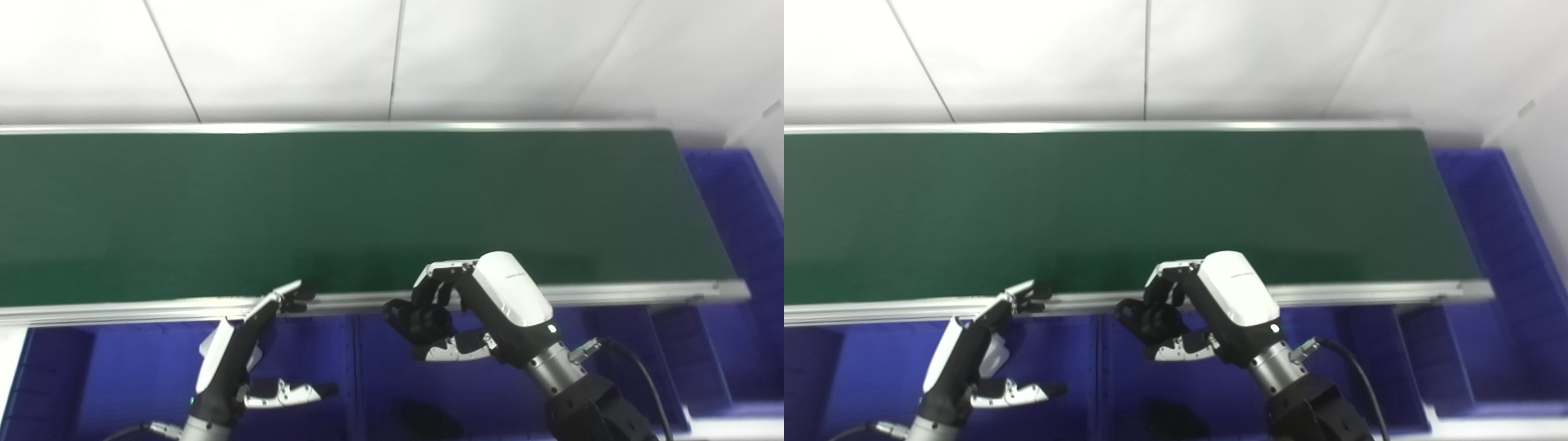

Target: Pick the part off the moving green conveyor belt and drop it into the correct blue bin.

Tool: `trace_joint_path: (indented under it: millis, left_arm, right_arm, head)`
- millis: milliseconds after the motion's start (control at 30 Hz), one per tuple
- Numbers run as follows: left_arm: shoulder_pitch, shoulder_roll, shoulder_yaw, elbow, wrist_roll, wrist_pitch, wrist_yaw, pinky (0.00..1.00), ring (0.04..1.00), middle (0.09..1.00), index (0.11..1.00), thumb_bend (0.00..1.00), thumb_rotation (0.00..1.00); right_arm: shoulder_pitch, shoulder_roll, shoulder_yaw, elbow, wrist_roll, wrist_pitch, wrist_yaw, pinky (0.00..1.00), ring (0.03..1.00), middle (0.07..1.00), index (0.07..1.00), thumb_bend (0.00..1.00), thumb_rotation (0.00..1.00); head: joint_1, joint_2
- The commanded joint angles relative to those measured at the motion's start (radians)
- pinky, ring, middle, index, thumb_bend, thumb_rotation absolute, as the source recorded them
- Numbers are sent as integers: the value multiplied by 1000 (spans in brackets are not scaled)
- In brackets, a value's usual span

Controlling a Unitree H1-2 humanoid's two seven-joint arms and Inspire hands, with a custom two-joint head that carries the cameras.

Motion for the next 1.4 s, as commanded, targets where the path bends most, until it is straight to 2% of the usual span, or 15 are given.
trace_joint_path:
  millis: [0,167,300,367,600,767,833,867,900,933,1000,1067,1200,1267,1367]
  left_arm:
    - [20,-13,41,-43,-16,-29,-49,687,762,827,793,669,216]
    - [67,-35,135,-53,-23,-28,-139,678,761,828,793,674,252]
    - [94,-49,190,-59,-20,-28,-193,670,753,820,794,681,276]
    - [110,-61,217,-63,-45,-28,-231,669,757,819,789,686,269]
    - [153,-104,296,-76,-59,-28,-330,662,759,818,779,687,286]
    - [170,-130,334,-84,-53,-28,-385,662,758,819,779,682,278]
    - [171,-135,341,-88,-47,-28,-400,666,756,816,785,674,269]
    - [171,-137,345,-89,-45,-28,-407,665,755,817,788,672,266]
    - [171,-138,347,-87,-43,-28,-414,663,752,816,787,675,262]
    - [170,-140,350,-86,-45,-28,-422,675,757,817,789,672,258]
    - [171,-145,357,-84,-46,-28,-436,681,757,818,785,680,259]
    - [173,-150,365,-84,-41,-28,-444,682,759,818,781,686,260]
    - [175,-158,375,-81,-46,-28,-459,695,767,818,776,691,247]
    - [176,-161,379,-81,-45,-28,-465,705,776,821,773,693,246]
    - [180,-164,386,-83,-44,-28,-477,716,791,830,772,692,258]
  right_arm:
    - [27,5,-3,8,-10,-47,-57,228,447,469,508,518,0]
    - [62,-1,11,101,-2,-52,-97,157,444,475,490,518,0]
    - [57,-6,23,161,-14,-56,-122,152,444,441,504,516,0]
    - [44,-11,32,206,-21,-60,-138,158,444,472,489,519,0]
    - [-4,-18,61,281,-105,38,-59,266,367,481,517,512,0]
    - [-29,-22,74,305,-141,89,8,265,406,498,493,517,0]
    - [-40,-25,79,305,-133,121,66,344,399,498,528,511,0]
    - [-43,-25,79,303,-132,135,91,475,554,620,513,507,70]
    - [-50,-32,87,298,-143,148,124,590,667,704,623,549,157]
    - [-56,-40,96,291,-156,158,154,712,764,777,717,553,326]
    - [-65,-57,117,272,-185,170,204,819,827,826,809,569,556]
    - [-66,-63,126,251,-197,186,240,869,867,862,855,604,694]
    - [-47,-64,126,189,-192,212,285,935,921,911,898,673,811]
    - [-31,-59,117,161,-169,212,286,973,946,931,906,709,804]
    - [-5,-49,96,137,-108,189,247,963,939,923,867,737,681]
  head:
    - [-2,8]
    - [3,18]
    - [10,24]
    - [10,26]
    - [5,26]
    - [8,30]
    - [13,30]
    - [13,30]
    - [15,28]
    - [15,28]
    - [15,30]
    - [16,28]
    - [17,27]
    - [18,26]
    - [21,27]
